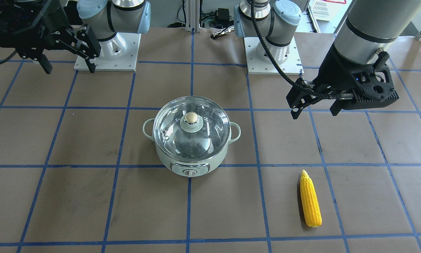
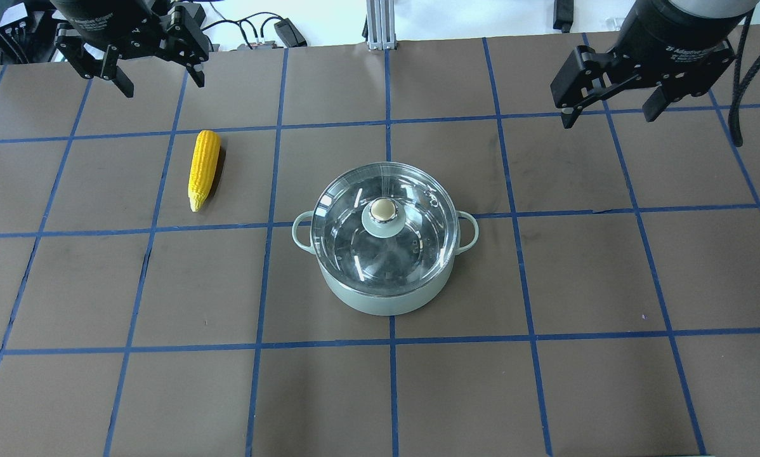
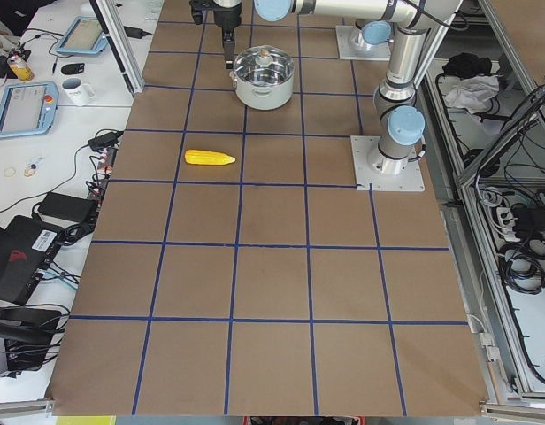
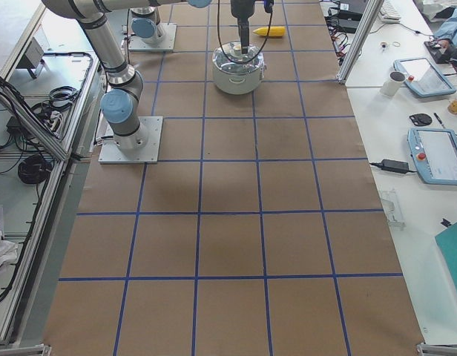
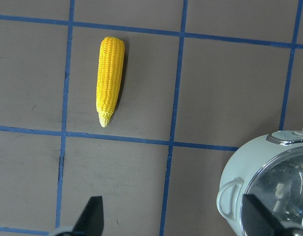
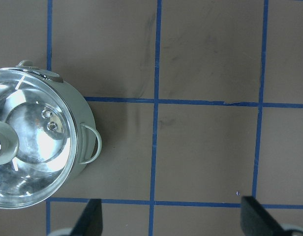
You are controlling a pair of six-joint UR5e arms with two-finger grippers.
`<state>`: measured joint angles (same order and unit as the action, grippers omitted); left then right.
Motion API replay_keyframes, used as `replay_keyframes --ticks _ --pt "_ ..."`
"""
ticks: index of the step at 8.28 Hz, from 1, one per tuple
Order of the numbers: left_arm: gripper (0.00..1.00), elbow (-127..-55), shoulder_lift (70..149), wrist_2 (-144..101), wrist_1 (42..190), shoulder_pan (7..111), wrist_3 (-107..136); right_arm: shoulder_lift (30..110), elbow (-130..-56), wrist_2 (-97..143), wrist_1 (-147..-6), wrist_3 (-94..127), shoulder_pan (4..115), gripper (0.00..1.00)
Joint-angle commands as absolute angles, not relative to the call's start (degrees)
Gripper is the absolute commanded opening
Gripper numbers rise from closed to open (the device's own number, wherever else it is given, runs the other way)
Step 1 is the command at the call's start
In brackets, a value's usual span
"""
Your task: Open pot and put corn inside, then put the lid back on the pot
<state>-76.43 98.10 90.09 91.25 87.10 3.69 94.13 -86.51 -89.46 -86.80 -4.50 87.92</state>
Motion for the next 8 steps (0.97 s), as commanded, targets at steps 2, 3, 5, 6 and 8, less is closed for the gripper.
replay_keyframes --ticks 2,3,5,6,8 --pt "1.00 -76.55 97.82 89.83 91.32 87.10 2.38 94.13 -86.57 -88.60 -85.25 -4.40 87.98 1.00" --pt "1.00 -76.55 98.61 89.74 90.97 86.14 -0.67 94.13 -86.49 -88.68 -85.17 -4.48 87.98 1.00" --pt "1.00 -76.81 101.32 89.82 88.09 84.12 -2.98 93.70 -86.57 -89.12 -85.34 -3.87 88.07 1.00" --pt "1.00 -76.99 103.43 89.91 85.28 81.76 -5.08 93.00 -86.49 -88.51 -85.78 -2.74 88.24 1.00" --pt "1.00 -76.99 109.04 90.17 79.67 78.85 -12.71 87.91 -85.35 -88.85 -88.31 4.88 95.83 1.00"
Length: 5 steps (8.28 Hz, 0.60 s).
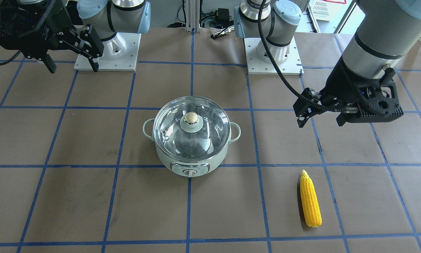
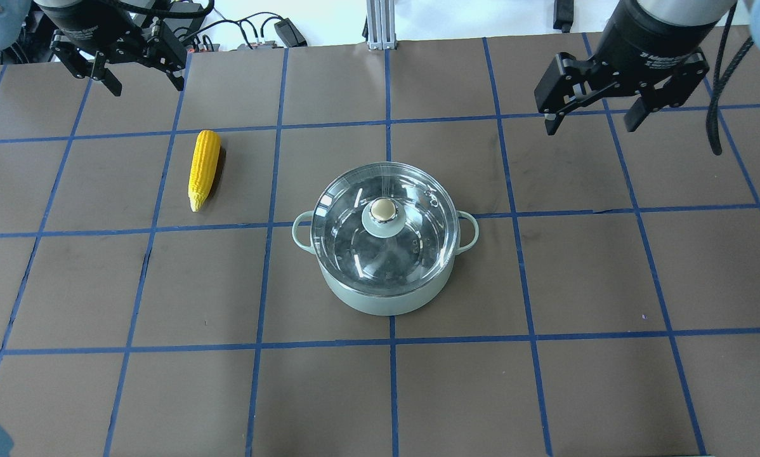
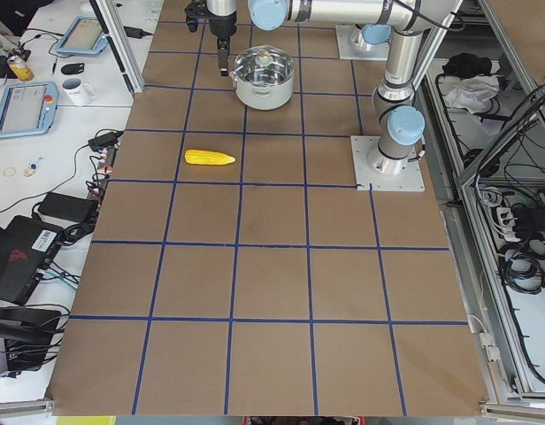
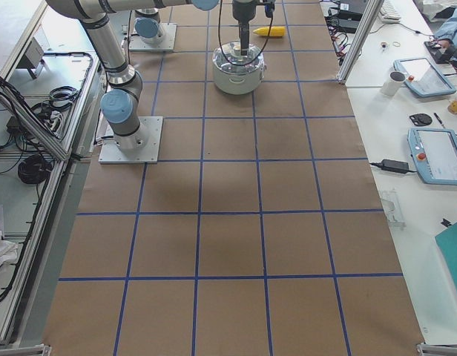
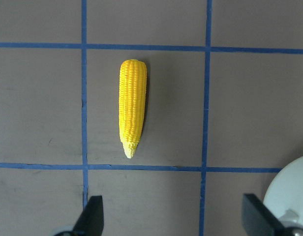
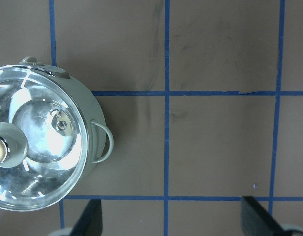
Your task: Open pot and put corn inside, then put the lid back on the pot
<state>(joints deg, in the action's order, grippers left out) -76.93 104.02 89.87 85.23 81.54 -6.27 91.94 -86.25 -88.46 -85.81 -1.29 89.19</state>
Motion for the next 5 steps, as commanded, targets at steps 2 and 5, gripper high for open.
replay_keyframes --ticks 2,5 --pt "1.00 -77.17 115.63 90.35 73.95 78.40 -16.86 81.95 -85.34 -88.78 -90.62 14.71 104.12 1.00" --pt "1.00 -77.17 122.67 89.92 69.27 78.40 -18.98 74.90 -85.43 -87.90 -100.76 25.64 111.25 1.00"
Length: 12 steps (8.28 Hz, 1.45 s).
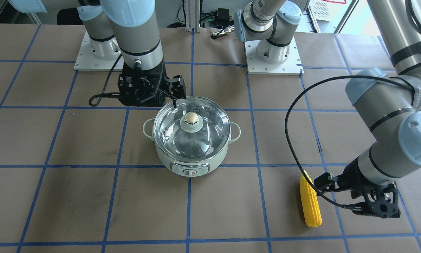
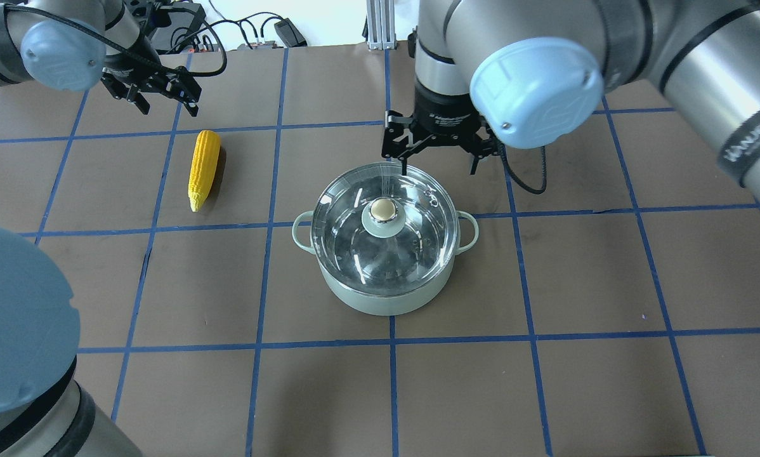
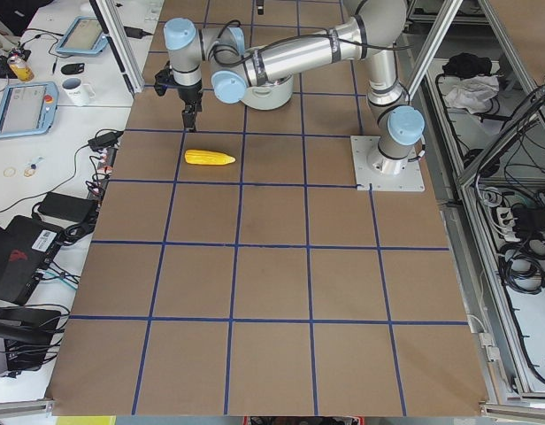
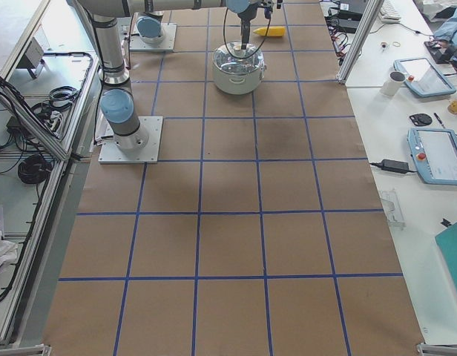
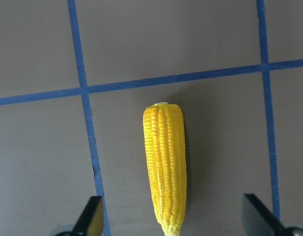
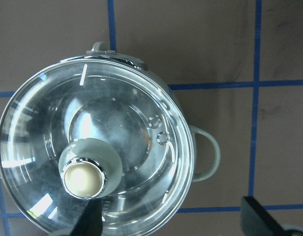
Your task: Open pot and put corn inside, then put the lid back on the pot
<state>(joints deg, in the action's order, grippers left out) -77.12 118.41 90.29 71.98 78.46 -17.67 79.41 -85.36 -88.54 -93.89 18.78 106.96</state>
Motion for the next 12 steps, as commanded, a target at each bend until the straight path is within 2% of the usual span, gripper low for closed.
replay_keyframes --ticks 1,5,7,9,12 --pt "1.00 -77.86 124.52 90.17 68.56 78.40 -18.81 72.71 -85.60 -87.98 -102.20 26.62 112.49 1.00" --pt "1.00 -84.98 127.09 90.44 60.38 78.40 -17.93 70.49 -87.09 -87.89 -104.15 27.86 113.12 0.99" --pt "1.00 -84.90 127.96 90.26 60.12 78.40 -17.49 70.58 -87.54 -87.80 -104.06 28.39 113.11 0.84" --pt "0.01 -84.90 127.71 90.70 59.94 78.40 -15.65 70.75 -87.63 -87.11 -103.01 31.27 113.20 0.81" --pt "0.00 -84.38 125.78 91.58 61.16 78.40 -15.38 70.75 -87.54 -86.58 -102.22 31.38 113.20 0.76"
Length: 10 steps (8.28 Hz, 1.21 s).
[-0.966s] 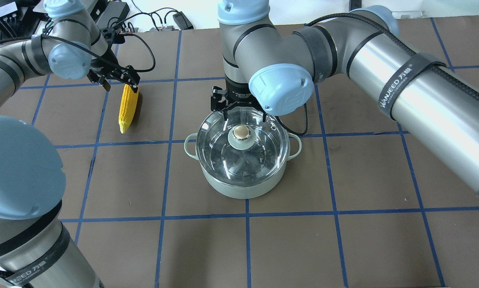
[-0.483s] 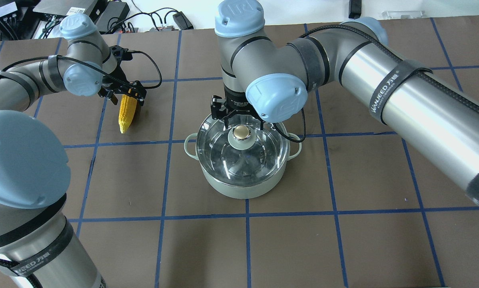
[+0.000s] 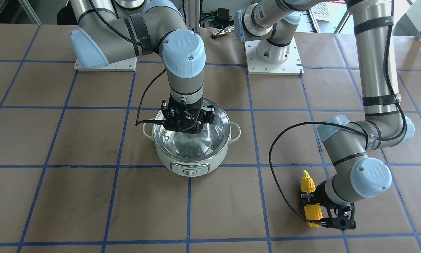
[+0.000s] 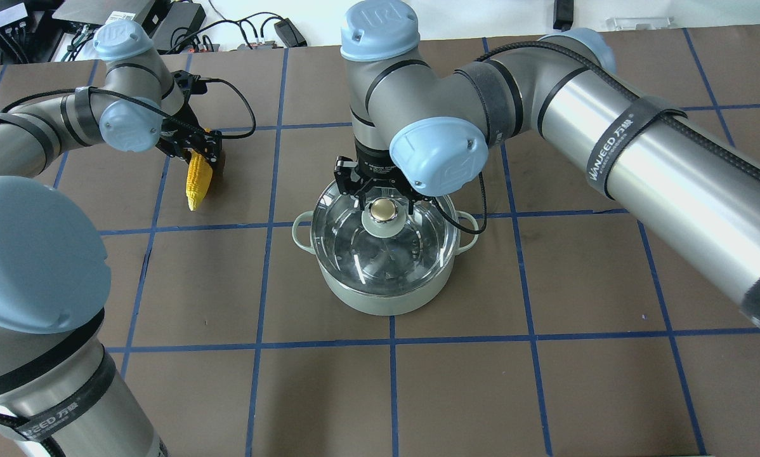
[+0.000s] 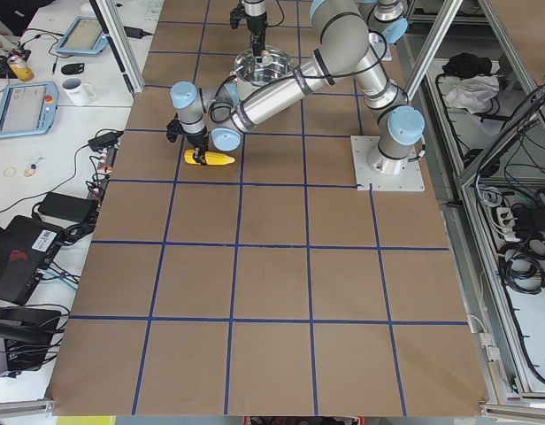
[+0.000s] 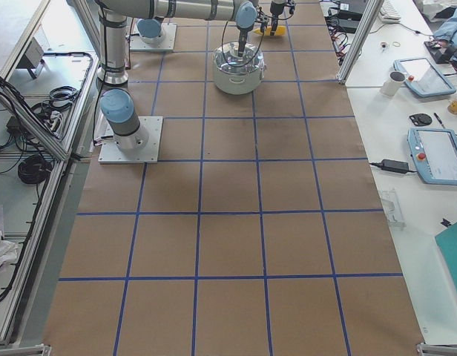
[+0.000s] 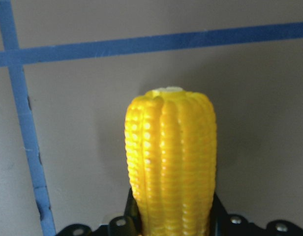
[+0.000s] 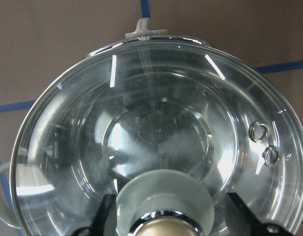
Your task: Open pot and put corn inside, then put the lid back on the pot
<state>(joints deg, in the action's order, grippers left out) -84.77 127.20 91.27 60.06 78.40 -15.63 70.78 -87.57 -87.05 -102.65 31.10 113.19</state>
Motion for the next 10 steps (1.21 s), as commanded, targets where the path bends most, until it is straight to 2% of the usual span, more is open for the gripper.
replay_keyframes --ticks 1,4,6,8,10 --pt "0.00 -84.11 123.51 91.67 64.74 78.40 -14.95 70.75 -87.63 -86.14 -102.13 31.46 113.20 0.73" --pt "0.00 -84.20 114.37 91.41 72.58 78.75 -6.53 70.84 -87.54 -86.13 -102.13 31.38 113.20 0.47" --pt "0.00 -84.20 109.36 91.23 76.36 80.85 -1.70 71.01 -87.54 -86.13 -102.13 31.20 113.20 0.38" --pt "0.00 -84.20 104.52 91.14 79.18 85.06 3.57 72.06 -86.40 -86.22 -102.13 30.59 113.12 0.36" --pt "0.00 -84.20 102.49 91.05 79.19 89.89 6.76 77.31 -86.13 -87.01 -96.80 27.71 111.72 0.35"
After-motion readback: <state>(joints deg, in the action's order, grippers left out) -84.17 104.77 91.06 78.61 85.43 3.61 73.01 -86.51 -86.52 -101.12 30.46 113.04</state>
